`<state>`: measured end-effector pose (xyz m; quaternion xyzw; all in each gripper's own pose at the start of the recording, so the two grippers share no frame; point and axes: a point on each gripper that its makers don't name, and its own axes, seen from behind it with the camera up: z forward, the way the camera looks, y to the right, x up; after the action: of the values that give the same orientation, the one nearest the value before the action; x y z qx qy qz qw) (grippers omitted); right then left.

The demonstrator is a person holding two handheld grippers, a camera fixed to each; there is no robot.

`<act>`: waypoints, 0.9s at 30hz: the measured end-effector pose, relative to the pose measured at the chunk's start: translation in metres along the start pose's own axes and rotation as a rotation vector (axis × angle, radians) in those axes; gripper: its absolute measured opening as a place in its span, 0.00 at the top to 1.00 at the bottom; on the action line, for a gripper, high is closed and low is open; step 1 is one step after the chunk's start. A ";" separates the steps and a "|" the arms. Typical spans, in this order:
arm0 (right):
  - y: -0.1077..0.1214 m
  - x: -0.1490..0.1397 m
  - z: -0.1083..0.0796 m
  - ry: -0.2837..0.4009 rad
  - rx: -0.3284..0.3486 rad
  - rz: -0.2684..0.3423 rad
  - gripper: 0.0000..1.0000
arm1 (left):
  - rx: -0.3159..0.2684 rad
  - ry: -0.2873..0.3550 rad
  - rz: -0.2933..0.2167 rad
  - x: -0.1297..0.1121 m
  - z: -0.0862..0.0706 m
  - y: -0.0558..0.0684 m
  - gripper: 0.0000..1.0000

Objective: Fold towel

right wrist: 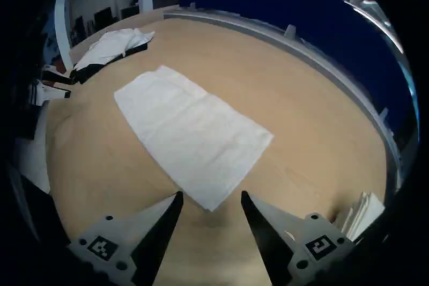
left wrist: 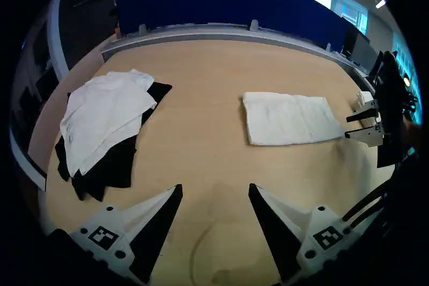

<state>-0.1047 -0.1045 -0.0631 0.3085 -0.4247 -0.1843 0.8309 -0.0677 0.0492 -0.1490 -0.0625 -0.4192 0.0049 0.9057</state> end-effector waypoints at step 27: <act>-0.007 -0.017 0.010 -0.061 0.049 -0.018 0.80 | 0.019 0.004 -0.024 -0.011 -0.018 -0.011 0.09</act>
<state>-0.1232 -0.1039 -0.0737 0.3269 -0.4512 -0.1908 0.8082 -0.0615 0.0359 -0.1676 -0.0487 -0.4181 -0.0021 0.9071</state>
